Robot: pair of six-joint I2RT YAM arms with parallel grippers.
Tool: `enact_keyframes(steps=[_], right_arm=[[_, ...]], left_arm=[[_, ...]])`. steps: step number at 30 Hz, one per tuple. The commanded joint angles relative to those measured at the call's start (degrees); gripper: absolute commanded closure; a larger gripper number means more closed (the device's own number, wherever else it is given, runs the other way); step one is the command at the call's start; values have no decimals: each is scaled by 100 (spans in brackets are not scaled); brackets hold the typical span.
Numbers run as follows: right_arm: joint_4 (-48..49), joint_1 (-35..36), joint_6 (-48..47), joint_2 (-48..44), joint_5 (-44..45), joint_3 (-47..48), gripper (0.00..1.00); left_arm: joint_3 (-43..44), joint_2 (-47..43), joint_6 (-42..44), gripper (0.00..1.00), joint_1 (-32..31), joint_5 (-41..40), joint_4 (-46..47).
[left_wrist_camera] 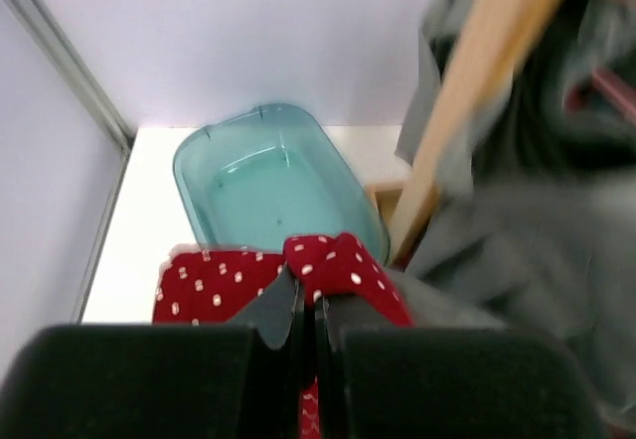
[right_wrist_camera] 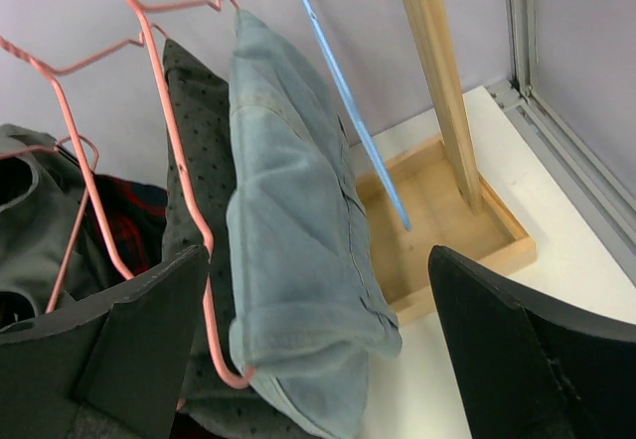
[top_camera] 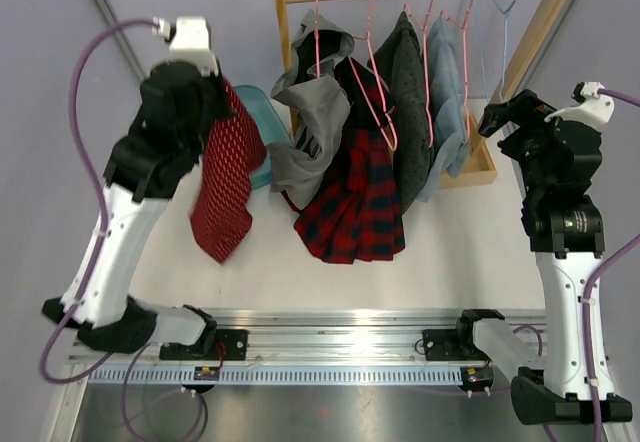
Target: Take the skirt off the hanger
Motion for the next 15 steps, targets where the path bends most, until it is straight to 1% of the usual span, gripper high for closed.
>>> enact_keyframes(steps=[1,2,3,4,5,6,7,9,10,11,12,13,14,15], right_arm=[[-161,10,149,-290,-79,-368,1],[-178,1,184,-360,-123,-474,1],[-196,10,271,-491,-193,-571,1],[-196,10,298,-553,-342,-755,1],[-240,1,342,-641,-413,-826,1],[-266,1,351,-685,-474,-879,1],[-310,1,360,-712,-571,-967,1],[-381,10,351,-835,-624,-1046,1],[-407,10,343,-870,-668,-1090,1],[-416,10,308,-931,-677,-1090,1],[-468,1,272,-975,-686,-1082,1],[-486,1,229,-1002,-660,-1012,1],[-538,1,167,-1046,-633,-959,1],[-556,10,141,-1081,-616,-889,0]], left_arm=[[1605,1023,509,100,693,1338,811],[2480,1348,553,100,800,1462,819],[2897,1612,562,100,888,1568,828],[3250,2137,580,100,1063,1743,889],[3793,2342,606,100,1117,1788,950],[3842,2501,632,100,1187,1858,1064],[3755,2659,641,100,1266,1833,1431],[3124,2696,624,100,1354,1824,1802],[2869,2653,624,99,1424,1676,2117],[2623,2626,563,93,1443,1544,2224],[2064,2600,536,78,1460,1351,2356],[1832,2573,475,52,1469,984,2375],[1568,2538,335,2,1478,763,2366],[1374,2529,247,1,1504,552,2323]])
